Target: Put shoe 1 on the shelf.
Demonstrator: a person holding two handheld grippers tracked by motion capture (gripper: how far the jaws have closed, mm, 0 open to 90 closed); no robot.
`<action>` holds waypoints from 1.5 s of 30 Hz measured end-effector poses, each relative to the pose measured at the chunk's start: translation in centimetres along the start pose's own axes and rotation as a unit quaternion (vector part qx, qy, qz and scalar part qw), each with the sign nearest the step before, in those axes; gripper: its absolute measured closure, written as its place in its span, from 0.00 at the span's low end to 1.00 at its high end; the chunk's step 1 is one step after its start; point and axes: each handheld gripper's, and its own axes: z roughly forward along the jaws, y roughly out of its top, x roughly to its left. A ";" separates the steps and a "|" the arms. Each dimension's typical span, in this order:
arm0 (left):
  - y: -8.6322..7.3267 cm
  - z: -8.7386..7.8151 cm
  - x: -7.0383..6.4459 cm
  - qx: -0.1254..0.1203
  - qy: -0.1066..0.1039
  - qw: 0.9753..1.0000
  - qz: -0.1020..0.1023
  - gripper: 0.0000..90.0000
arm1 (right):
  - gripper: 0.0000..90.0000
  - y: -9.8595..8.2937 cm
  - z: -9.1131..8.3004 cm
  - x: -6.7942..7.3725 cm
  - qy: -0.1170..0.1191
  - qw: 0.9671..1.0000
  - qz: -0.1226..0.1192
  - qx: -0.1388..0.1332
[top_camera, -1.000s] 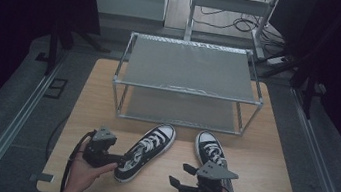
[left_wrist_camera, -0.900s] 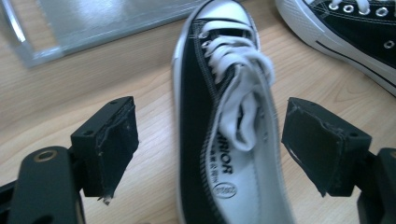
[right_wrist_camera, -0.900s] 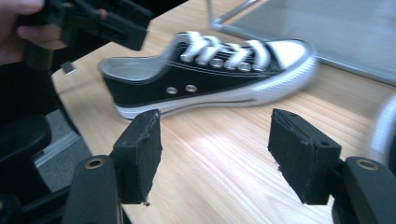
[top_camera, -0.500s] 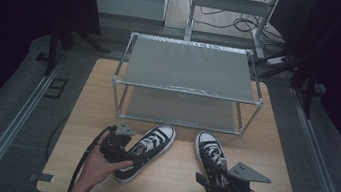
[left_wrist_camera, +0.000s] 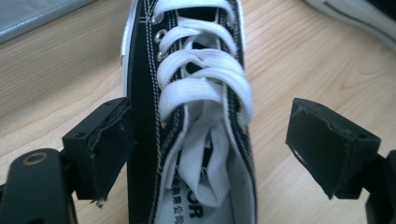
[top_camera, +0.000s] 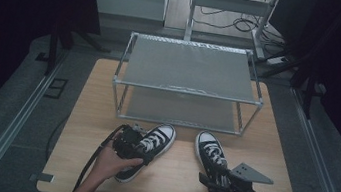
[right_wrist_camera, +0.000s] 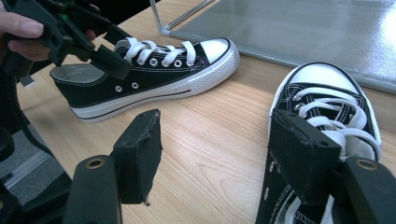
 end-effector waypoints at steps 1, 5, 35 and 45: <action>0.2 0.3 0.0 0.006 0.002 1.000 -0.002 0.17 | 0.38 0.0 0.0 0.0 -0.001 1.000 -0.001 0.001; 0.6 0.9 0.1 0.027 0.010 1.000 0.000 0.17 | 0.38 -0.1 0.0 -0.1 -0.007 1.000 0.002 0.001; 1.7 4.0 0.0 0.146 0.055 0.988 -0.016 0.15 | 0.35 -0.6 0.7 -0.5 -0.032 0.999 0.001 0.013; 1.5 3.5 1.0 0.136 0.023 0.990 -0.027 0.19 | 0.36 -0.6 0.4 -0.7 -0.032 0.999 0.004 0.007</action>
